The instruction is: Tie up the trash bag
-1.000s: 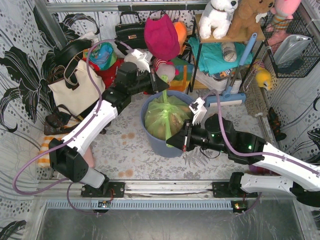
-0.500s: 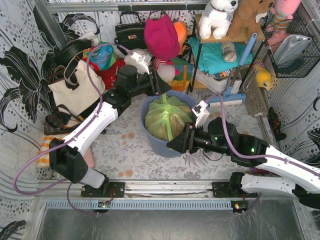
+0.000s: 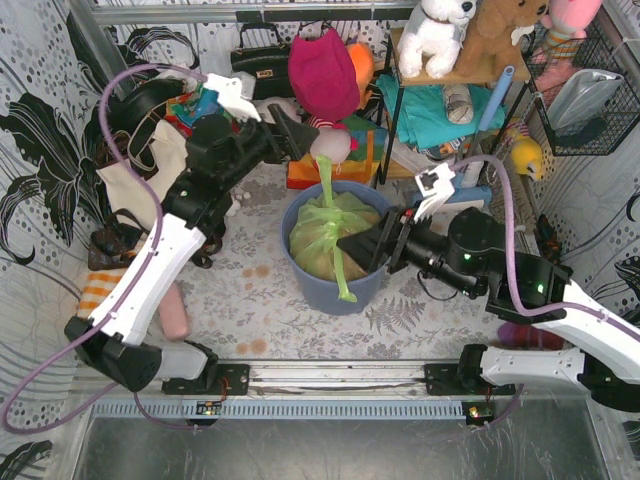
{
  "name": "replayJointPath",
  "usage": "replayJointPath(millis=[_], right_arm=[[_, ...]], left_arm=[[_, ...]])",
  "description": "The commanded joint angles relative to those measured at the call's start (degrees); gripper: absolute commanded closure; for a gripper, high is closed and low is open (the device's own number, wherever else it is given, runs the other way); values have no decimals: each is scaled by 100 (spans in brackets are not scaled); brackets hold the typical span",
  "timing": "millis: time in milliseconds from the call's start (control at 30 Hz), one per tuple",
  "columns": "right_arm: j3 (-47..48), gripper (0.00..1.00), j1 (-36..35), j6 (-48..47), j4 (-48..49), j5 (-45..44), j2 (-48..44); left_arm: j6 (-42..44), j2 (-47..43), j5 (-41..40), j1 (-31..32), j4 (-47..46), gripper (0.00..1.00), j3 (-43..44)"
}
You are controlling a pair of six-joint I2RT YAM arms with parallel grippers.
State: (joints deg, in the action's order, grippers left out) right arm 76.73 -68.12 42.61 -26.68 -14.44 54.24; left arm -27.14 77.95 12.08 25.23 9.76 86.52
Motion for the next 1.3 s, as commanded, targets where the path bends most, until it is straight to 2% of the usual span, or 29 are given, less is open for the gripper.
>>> replayJointPath(millis=[0,100,200,233,300,467,633,800,900,1067,1100,1200,1267], right_arm=[[585,28,7,-1140,-285,-1712,324],[603,20,331,-1904,-158,-2570,479],[347,12,1208,-2320,95,-2607,513],[162,8,1561,-2359,250,-2571,488],[-232,0,2287,-2433,444,-2424,462],[-1311,3,4482,-2376,788,-1340,548],[-3286,3,5678,-2977,2506,-1463,437],[-4926,3,5957,-3531,4268,-1890,588],[-5826,3,5974,-3857,5660,-2300,889],[-6400,3,5989,-4328,7404,-2525,1653],[-6415,3,5990,-4386,7492,-2341,1693],[-6699,3,5994,-4750,8880,-1688,1973],[-6748,3,5994,-4824,9446,-1183,2239]], left_arm=[[399,-645,-1582,-95,-278,18,-393],[445,-1311,-2403,-108,-811,15,-1348],[422,-1744,-3057,-111,-897,12,-2016],[421,-1861,-3212,-107,-898,0,-2233],[452,-2065,-3512,-112,-939,2,-2656],[576,-2376,-4607,-115,-982,2,-3679],[750,-2617,-5764,-131,-1477,2,-4905],[1282,-2778,-5995,-142,-2983,2,-6466],[1436,-2574,-6322,-150,-3772,2,-7235],[2008,-2004,-6294,-220,-5568,2,-8021],[2088,-1943,-6212,-241,-5619,2,-8018],[2475,-1603,-5262,-519,-7054,2,-8354],[2468,-1302,-4707,-823,-7386,2,-8268]])
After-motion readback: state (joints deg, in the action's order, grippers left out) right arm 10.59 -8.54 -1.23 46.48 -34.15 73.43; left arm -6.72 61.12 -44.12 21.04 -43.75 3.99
